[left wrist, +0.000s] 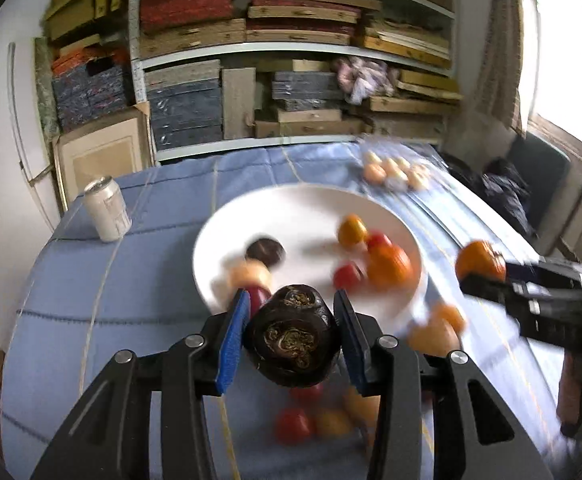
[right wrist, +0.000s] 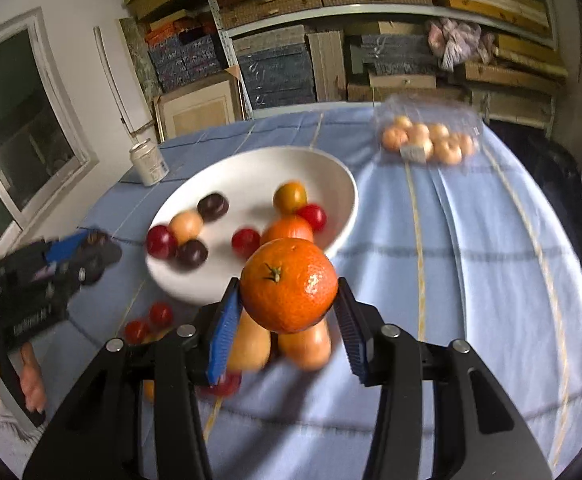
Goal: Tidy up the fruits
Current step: 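Carry brown fruit and orange onto the white plate and open both tools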
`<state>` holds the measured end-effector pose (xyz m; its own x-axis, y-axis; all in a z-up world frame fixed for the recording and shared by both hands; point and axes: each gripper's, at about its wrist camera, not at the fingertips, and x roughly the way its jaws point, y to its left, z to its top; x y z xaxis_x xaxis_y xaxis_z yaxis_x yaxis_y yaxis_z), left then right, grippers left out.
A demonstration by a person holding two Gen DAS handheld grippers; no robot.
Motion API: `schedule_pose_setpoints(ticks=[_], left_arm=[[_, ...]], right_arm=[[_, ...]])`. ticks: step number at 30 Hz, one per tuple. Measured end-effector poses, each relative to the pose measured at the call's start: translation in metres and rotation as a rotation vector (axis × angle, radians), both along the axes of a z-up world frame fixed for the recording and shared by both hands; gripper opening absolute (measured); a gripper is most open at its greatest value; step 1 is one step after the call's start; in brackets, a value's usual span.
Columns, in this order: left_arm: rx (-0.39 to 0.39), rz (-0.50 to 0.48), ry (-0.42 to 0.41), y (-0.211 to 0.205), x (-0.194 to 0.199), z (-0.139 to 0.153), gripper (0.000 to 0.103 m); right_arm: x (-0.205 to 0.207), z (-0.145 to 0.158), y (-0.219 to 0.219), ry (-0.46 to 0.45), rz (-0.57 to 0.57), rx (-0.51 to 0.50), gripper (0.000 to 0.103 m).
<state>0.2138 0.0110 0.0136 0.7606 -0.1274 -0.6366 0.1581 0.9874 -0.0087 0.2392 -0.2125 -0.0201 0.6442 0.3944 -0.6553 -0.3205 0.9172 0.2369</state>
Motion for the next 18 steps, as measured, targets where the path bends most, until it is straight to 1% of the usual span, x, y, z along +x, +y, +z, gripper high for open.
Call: schedule_pose_setpoints(ticks=[2,4,6,7,8,10,11,13,14,15,16,18], left_arm=[[-0.055,0.005,0.013,0.006,0.012,0.000,0.043],[-0.065,0.001,0.015,0.007,0.017,-0.003,0.043],[-0.083,0.006,0.000,0.012,0.020,-0.005,0.043],[-0.100,-0.005,-0.025,0.013,0.016,-0.005,0.043],[-0.096,-0.016,-0.056,0.013,0.010,-0.005,0.043],[-0.028,-0.041,-0.113,0.004,-0.004,-0.006,0.044],[-0.011,-0.078,-0.118,-0.001,-0.015,-0.009,0.044],[-0.001,-0.117,-0.103,-0.005,-0.031,-0.015,0.045],[0.034,-0.117,-0.116,-0.009,-0.041,-0.017,0.045],[0.059,-0.113,-0.125,-0.011,-0.047,-0.018,0.043],[0.068,-0.109,-0.125,-0.010,-0.049,-0.018,0.041],[0.042,-0.100,-0.091,-0.007,-0.038,-0.018,0.034]], right_arm=[[0.006,0.000,0.005,-0.002,0.006,0.008,0.046],[0.011,-0.003,0.014,-0.006,0.029,-0.015,0.046],[0.014,-0.006,0.020,-0.012,0.033,-0.036,0.046],[0.013,-0.008,0.020,-0.014,0.032,-0.040,0.046],[0.011,-0.010,0.021,-0.015,0.034,-0.044,0.046],[0.007,-0.013,0.021,-0.018,0.038,-0.061,0.046],[0.006,-0.014,0.020,-0.016,0.037,-0.060,0.046],[0.006,-0.015,0.017,-0.009,0.034,-0.048,0.046],[0.006,-0.015,0.017,-0.010,0.034,-0.046,0.046],[0.006,-0.015,0.017,-0.012,0.034,-0.047,0.046],[0.006,-0.014,0.018,-0.013,0.034,-0.046,0.046],[0.010,-0.014,0.022,-0.011,0.035,-0.045,0.046]])
